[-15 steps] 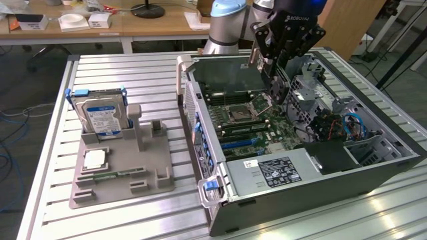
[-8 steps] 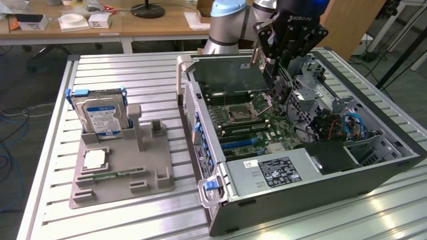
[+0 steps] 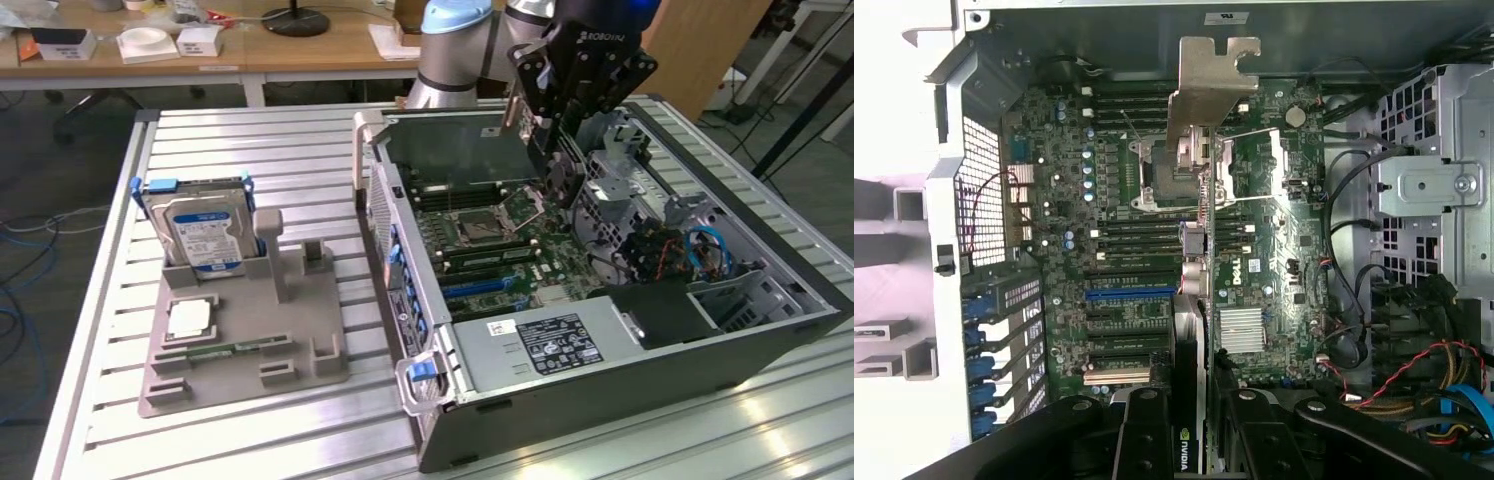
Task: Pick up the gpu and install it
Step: 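Insert the gpu into the slot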
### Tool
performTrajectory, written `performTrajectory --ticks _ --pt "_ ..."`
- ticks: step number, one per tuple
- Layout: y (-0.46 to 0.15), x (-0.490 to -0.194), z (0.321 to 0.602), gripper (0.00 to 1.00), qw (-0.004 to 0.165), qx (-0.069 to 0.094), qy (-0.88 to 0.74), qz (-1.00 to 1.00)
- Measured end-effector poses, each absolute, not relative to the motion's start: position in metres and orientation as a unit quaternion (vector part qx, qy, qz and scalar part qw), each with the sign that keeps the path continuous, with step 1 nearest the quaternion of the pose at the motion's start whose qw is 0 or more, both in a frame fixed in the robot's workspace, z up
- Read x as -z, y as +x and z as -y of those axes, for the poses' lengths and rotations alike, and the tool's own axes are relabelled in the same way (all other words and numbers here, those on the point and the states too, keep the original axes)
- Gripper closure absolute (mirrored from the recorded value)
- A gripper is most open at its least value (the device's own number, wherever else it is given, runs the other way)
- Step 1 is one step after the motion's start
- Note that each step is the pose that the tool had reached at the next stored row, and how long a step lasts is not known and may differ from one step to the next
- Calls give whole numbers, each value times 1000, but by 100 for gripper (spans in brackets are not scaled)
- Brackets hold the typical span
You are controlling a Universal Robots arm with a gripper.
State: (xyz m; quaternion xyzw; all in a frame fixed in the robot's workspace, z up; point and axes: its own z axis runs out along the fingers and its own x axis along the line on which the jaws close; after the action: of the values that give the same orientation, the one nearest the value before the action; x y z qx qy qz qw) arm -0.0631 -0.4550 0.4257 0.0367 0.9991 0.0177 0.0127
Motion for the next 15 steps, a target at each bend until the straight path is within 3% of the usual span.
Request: performTrajectory --ticks 15 --pt "-55 -426 455 74 13 -18 37 -999"
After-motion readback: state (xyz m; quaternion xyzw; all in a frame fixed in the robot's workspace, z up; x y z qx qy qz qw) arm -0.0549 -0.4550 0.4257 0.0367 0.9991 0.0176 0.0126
